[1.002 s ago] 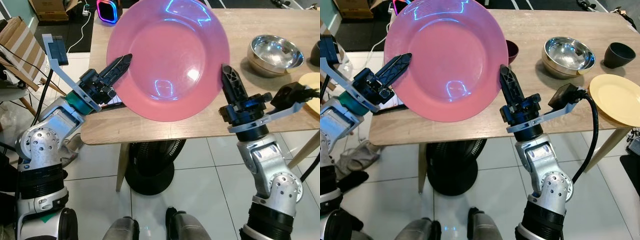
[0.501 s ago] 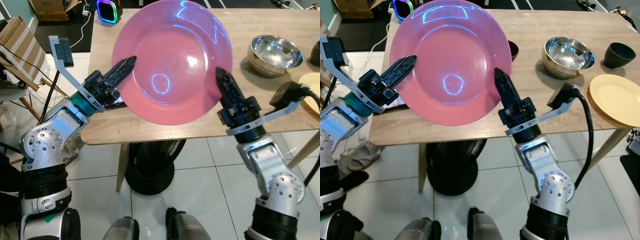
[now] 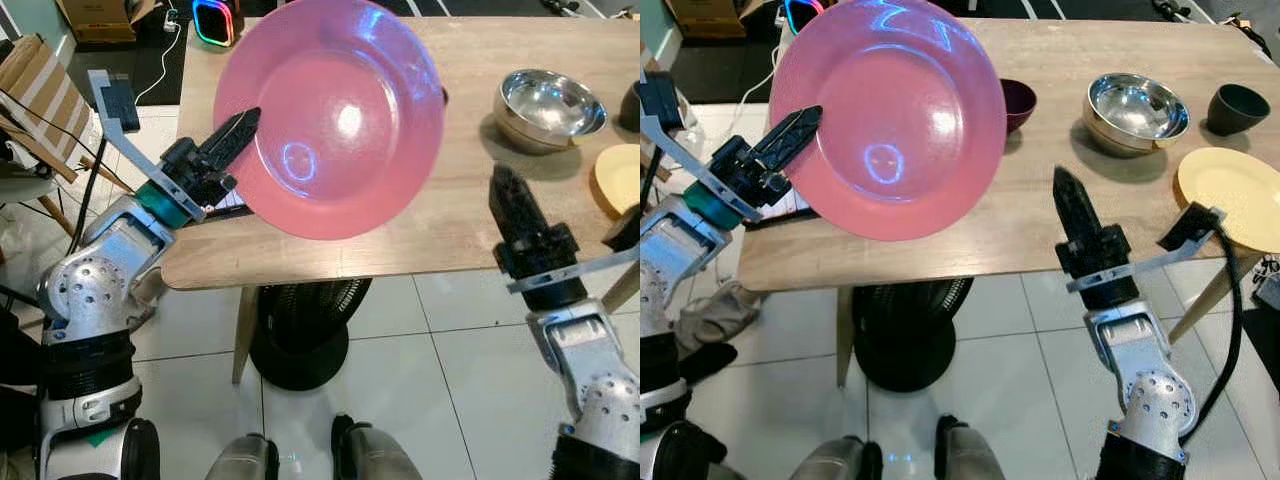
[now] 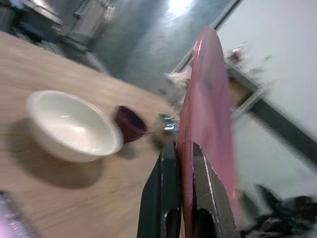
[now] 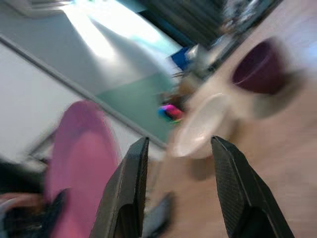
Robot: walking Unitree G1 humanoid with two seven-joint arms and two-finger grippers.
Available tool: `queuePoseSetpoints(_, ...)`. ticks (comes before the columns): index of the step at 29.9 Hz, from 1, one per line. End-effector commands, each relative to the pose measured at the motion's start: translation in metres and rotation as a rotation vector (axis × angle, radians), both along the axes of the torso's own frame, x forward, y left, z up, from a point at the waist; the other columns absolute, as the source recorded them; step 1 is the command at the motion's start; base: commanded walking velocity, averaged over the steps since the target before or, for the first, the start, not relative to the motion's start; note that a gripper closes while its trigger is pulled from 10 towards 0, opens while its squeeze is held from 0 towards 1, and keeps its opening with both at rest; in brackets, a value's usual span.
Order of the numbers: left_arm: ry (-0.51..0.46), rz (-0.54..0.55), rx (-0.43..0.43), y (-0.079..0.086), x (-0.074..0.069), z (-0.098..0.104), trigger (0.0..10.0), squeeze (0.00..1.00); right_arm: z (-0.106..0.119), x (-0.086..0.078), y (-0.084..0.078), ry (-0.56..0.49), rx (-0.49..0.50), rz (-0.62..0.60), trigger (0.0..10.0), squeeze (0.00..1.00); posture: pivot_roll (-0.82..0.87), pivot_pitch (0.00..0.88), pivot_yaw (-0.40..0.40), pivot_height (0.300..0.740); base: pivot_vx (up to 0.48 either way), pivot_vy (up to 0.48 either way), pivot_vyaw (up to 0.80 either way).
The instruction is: Setting the table
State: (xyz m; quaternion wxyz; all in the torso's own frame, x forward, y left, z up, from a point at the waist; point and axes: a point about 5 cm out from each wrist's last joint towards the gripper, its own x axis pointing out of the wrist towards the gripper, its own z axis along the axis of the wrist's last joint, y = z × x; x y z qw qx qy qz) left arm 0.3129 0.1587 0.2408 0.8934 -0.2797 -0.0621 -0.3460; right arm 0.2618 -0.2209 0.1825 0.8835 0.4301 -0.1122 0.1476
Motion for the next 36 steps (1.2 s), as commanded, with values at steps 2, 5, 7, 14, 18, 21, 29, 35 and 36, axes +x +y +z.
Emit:
queuePoseSetpoints(2, -0.004, 0.056, 0.118, -0.005, -0.002, -0.008, 10.0, 0.0, -0.009, 0.001, -0.004, 0.07, -0.164, -0.141, 10.0, 0.0, 0.01, 0.079, 0.019, 0.74, 0.0, 0.0, 0.0)
queuePoseSetpoints(5, -0.021, 0.048, 0.168, -0.017, -0.008, -0.011, 10.0, 0.0, 0.01, 0.005, 0.014, 0.008, -0.254, -0.204, 10.0, 0.0, 0.01, 0.078, 0.02, 0.74, 0.0, 0.0, 0.0)
queuePoseSetpoints(7, -0.02, 0.046, 0.155, -0.019, -0.008, -0.01, 10.0, 0.0, 0.015, 0.005, 0.018, -0.014, -0.236, -0.194, 10.0, 0.0, 0.01, 0.075, 0.022, 0.74, 0.0, 0.0, 0.0)
queuePoseSetpoints(14, -0.045, 0.153, 0.221, -0.023, -0.003, -0.015, 10.0, 0.0, 0.02, 0.007, 0.03, -0.079, -0.316, -0.122, 10.0, 0.0, 0.0, 0.068, 0.02, 0.74, 0.0, 0.0, 0.0)
queuePoseSetpoints(18, -0.081, 0.211, 0.304, -0.019, -0.003, -0.017, 10.0, 0.0, 0.019, 0.006, 0.04, -0.11, -0.401, -0.066, 10.0, 0.0, 0.0, 0.067, 0.019, 0.74, 0.0, 0.0, 0.0)
queuePoseSetpoints(21, -0.124, 0.233, 0.368, -0.017, -0.006, -0.015, 10.0, 0.0, 0.022, 0.006, 0.05, -0.142, -0.447, -0.014, 10.0, 0.0, 0.01, 0.066, 0.012, 0.74, 0.0, 0.0, 0.0)
queuePoseSetpoints(29, -0.153, 0.262, 0.397, -0.015, -0.007, -0.011, 10.0, 0.0, 0.024, 0.009, 0.055, -0.15, -0.458, 0.0, 10.0, 0.0, 0.01, 0.063, 0.006, 0.74, 0.0, 0.0, 0.0)
queuePoseSetpoints(35, -0.172, 0.265, 0.399, -0.02, -0.005, -0.012, 10.0, 0.0, 0.021, 0.01, 0.055, -0.149, -0.468, -0.011, 10.0, 0.0, 0.01, 0.06, 0.011, 0.74, 0.0, 0.0, 0.0)
queuePoseSetpoints(36, -0.172, 0.265, 0.399, -0.02, -0.005, -0.012, 10.0, 0.0, 0.021, 0.01, 0.055, -0.149, -0.468, -0.011, 10.0, 0.0, 0.01, 0.06, 0.011, 0.74, 0.0, 0.0, 0.0)
